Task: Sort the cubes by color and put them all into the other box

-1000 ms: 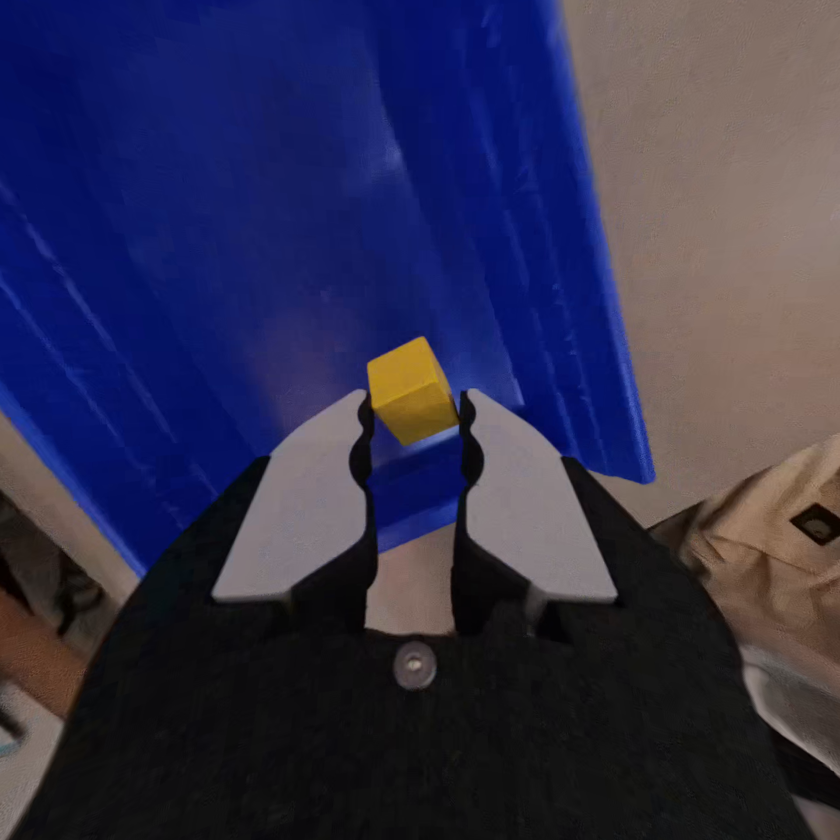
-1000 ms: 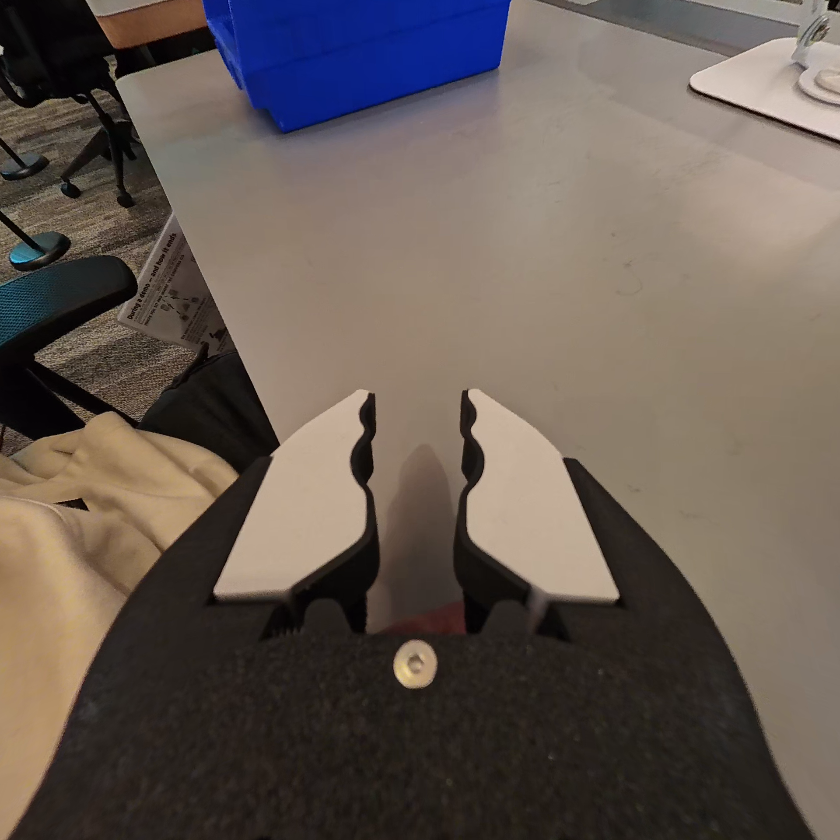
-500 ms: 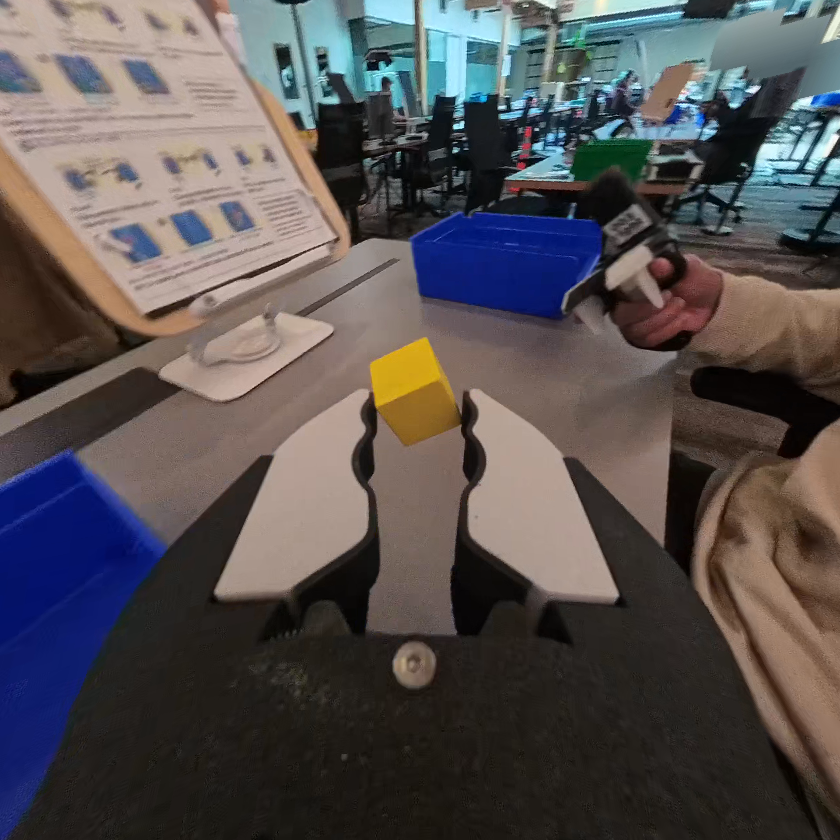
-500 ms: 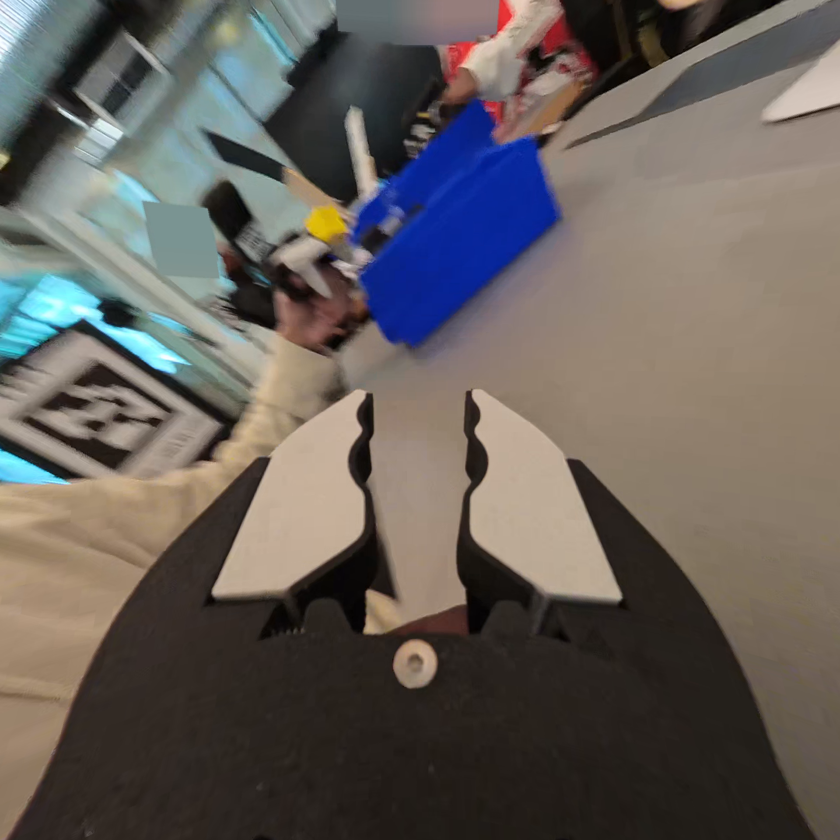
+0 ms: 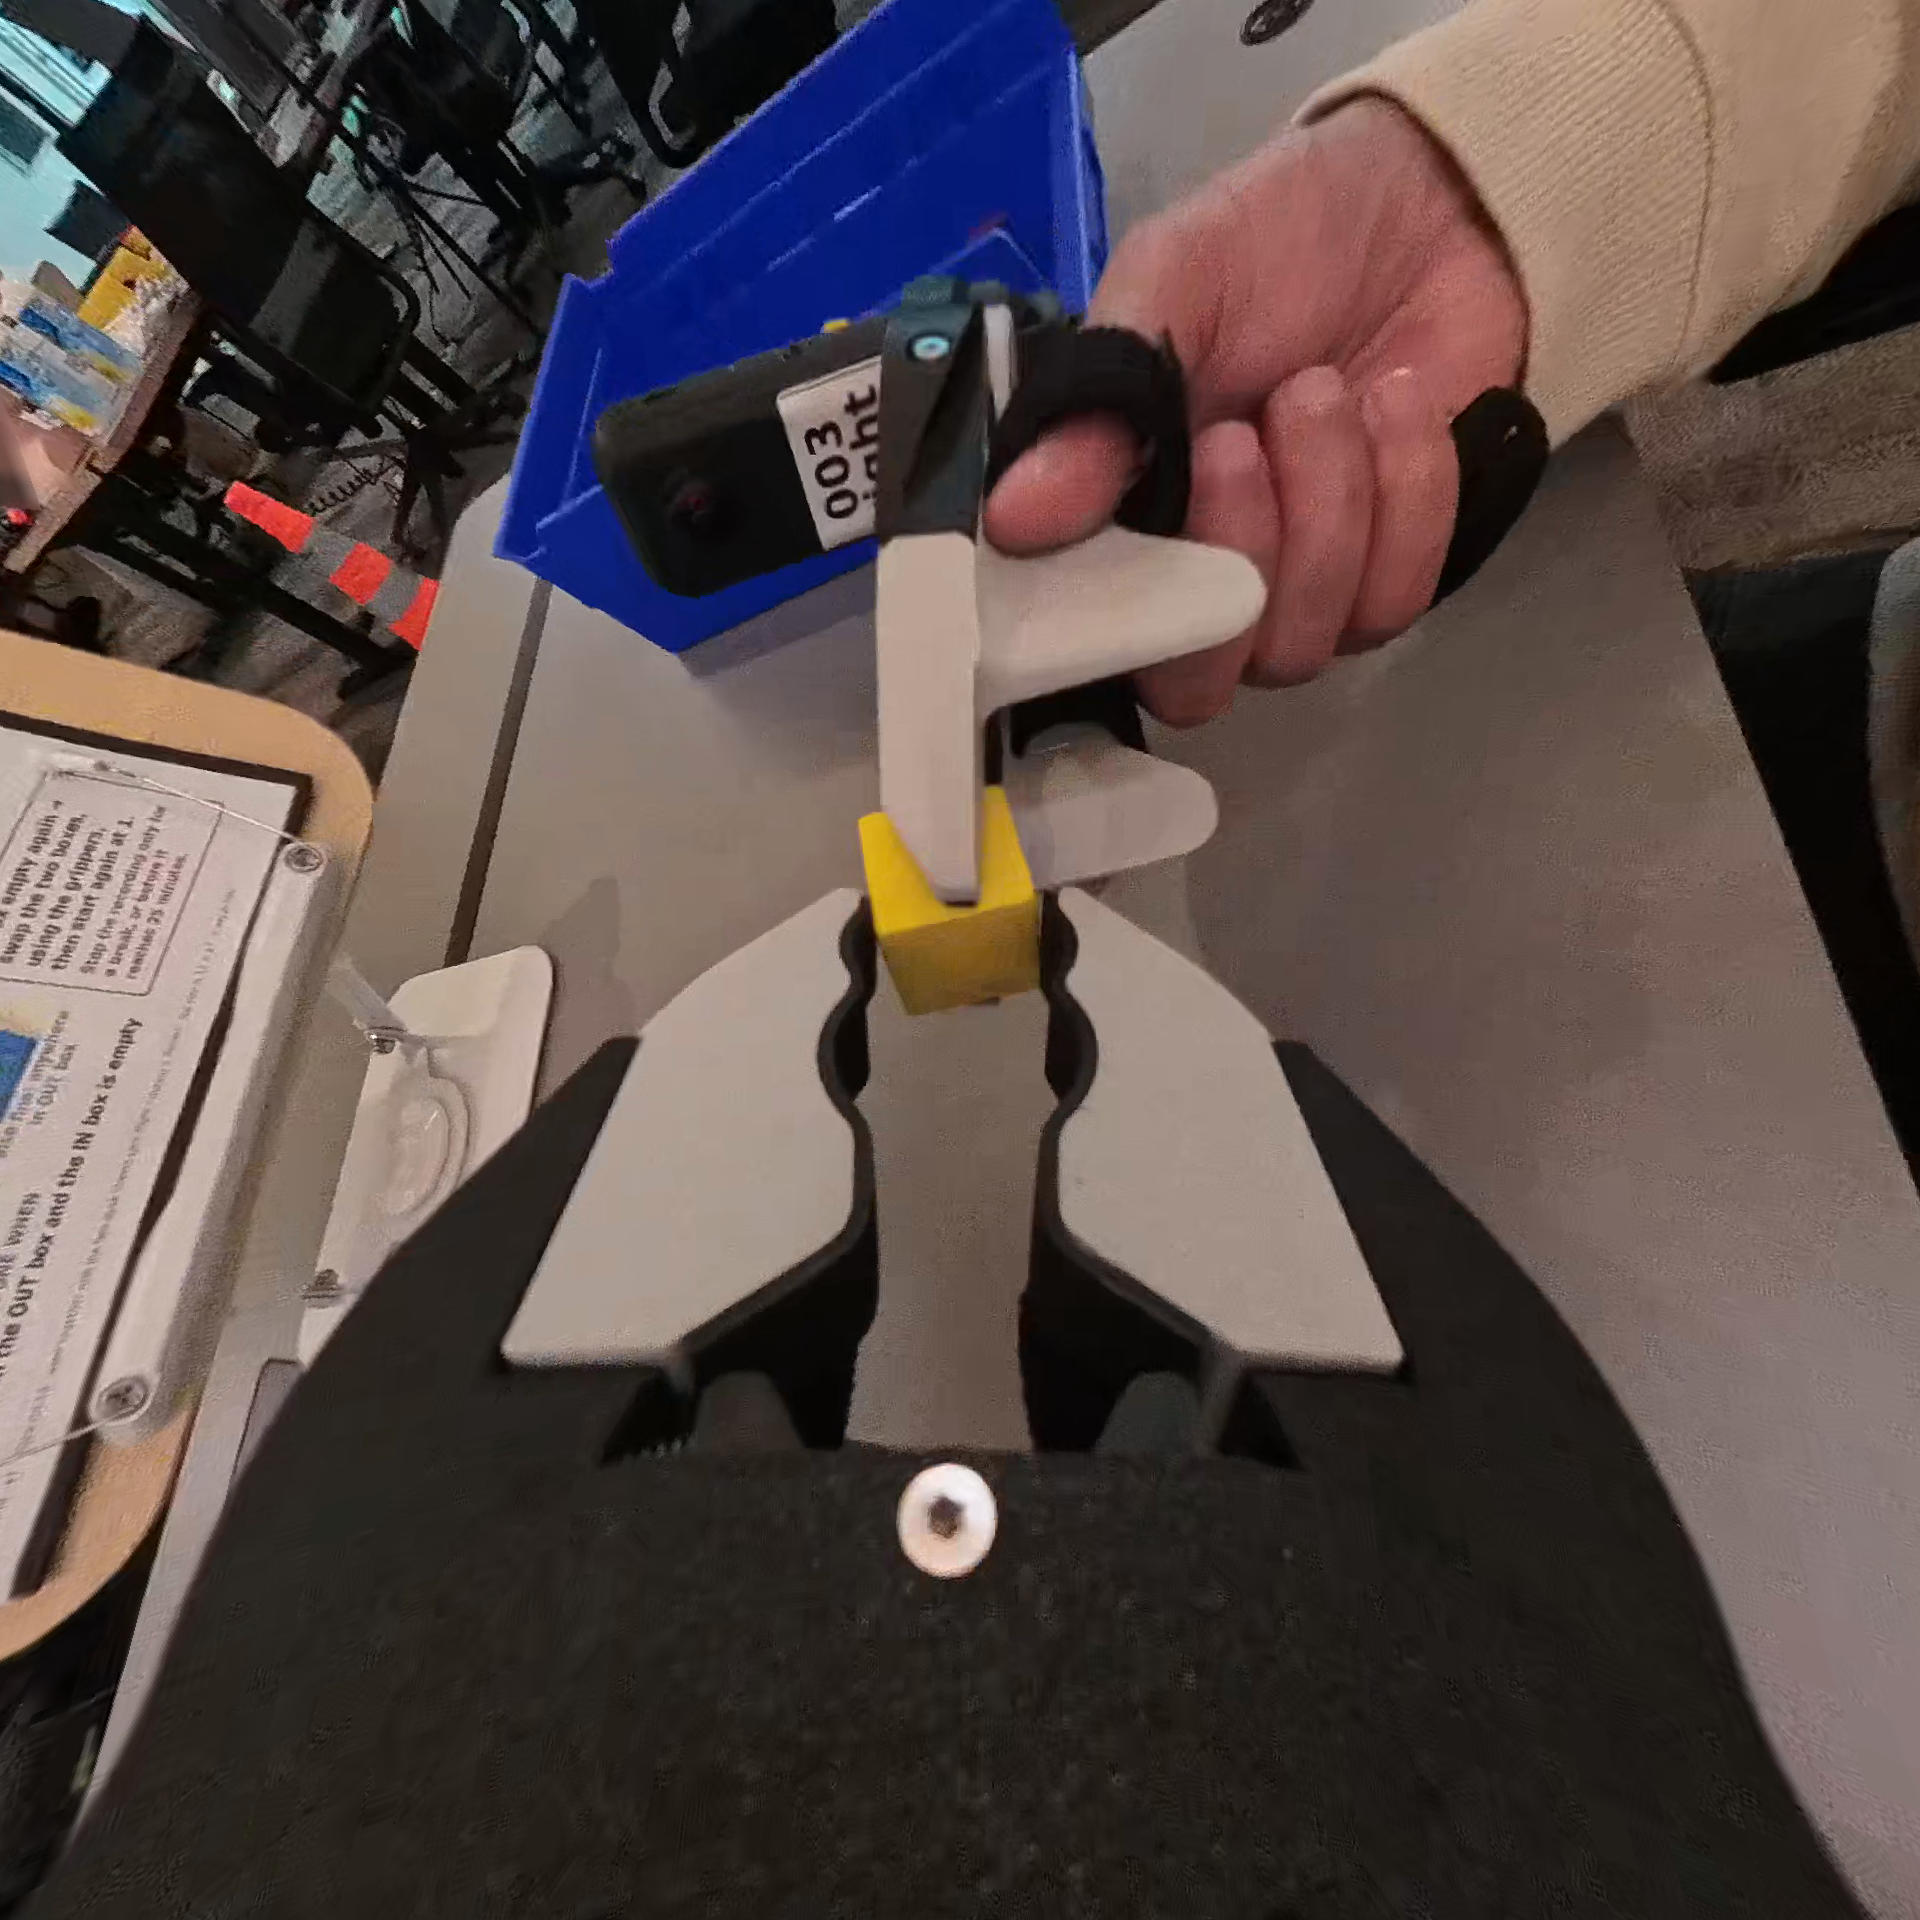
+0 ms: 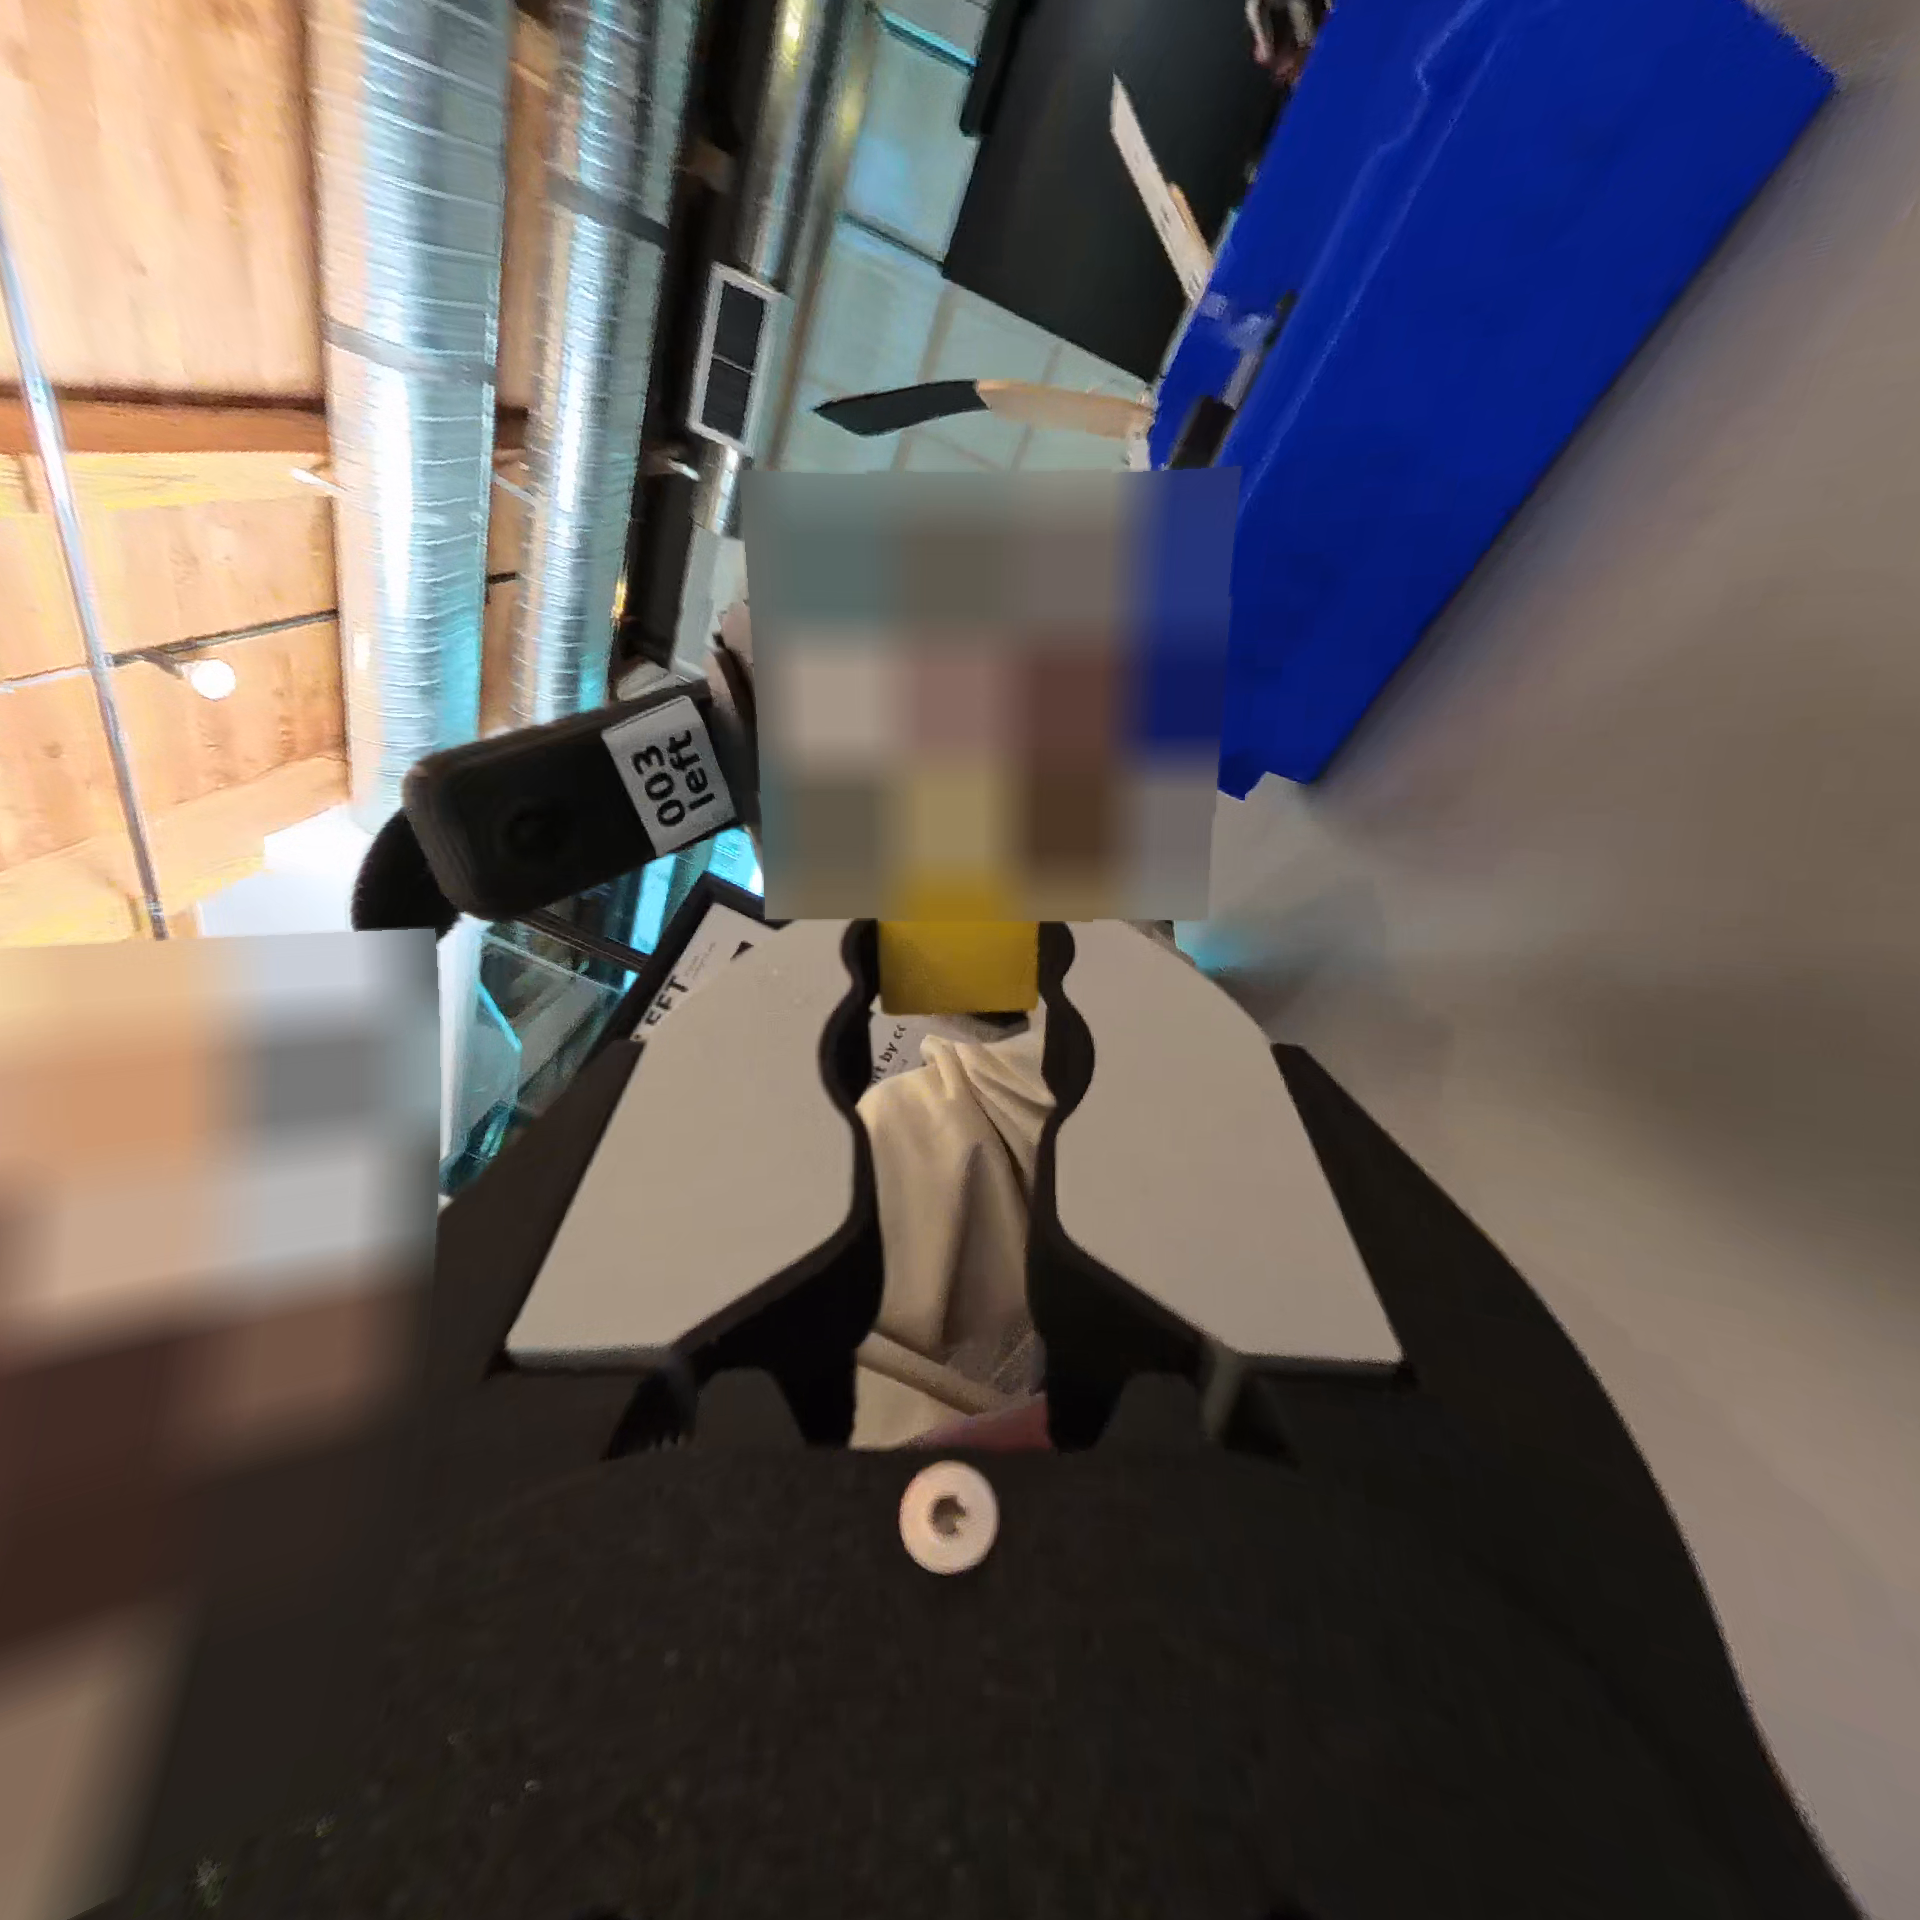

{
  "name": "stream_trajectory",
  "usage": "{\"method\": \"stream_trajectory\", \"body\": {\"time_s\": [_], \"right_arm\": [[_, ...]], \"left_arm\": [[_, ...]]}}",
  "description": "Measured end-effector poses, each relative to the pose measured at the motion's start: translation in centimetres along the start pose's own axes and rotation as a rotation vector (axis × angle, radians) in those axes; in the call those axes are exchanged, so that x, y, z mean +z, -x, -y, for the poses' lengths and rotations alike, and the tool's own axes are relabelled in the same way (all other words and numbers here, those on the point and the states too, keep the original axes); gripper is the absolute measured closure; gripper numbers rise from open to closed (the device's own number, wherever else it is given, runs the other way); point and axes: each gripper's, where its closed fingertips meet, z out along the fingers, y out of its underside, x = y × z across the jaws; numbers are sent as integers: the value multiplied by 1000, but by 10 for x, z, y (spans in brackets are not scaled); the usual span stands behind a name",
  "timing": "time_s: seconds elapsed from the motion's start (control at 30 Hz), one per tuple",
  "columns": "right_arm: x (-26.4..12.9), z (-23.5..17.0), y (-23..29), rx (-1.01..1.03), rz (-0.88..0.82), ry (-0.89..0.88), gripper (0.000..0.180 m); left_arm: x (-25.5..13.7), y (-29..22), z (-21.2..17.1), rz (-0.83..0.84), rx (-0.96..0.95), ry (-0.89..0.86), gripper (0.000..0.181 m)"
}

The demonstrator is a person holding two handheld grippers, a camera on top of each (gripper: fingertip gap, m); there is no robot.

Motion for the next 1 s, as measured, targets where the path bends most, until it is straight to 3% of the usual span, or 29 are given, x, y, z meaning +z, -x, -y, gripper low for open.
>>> {"method": "stream_trajectory", "body": {"time_s": [0.1, 0.17, 0.2, 0.37, 0.5, 0.73, 0.9, 1.0], "right_arm": [[-9, -4, -6, -4, -12, -17, 151], [-21, -4, -3, -40, -7, -57, 151], [-29, -5, -2, -89, -38, -85, 151], [-80, -32, -13, -558, -464, -211, 151], [-114, -44, 0, -867, -734, -281, 151], [-141, -33, 32, -1020, -851, -327, 151], [-247, 19, 93, -1057, -1080, -551, 151], [-300, 45, 101, -994, -1215, -521, 151]], "left_arm": [[3, -2, -7, 34, -58, 82, 150], [-8, -2, -10, 111, -130, 74, 132], [-17, -2, -11, 158, -196, 42, 134], [-56, -21, -26, 334, -820, -255, 143], [-69, -48, -45, 432, -1021, -314, 145], [-61, -70, -39, 380, -960, -288, 147], [-55, -77, -41, 443, -764, -166, 147], [-52, -76, -43, 495, -674, -108, 146]]}}
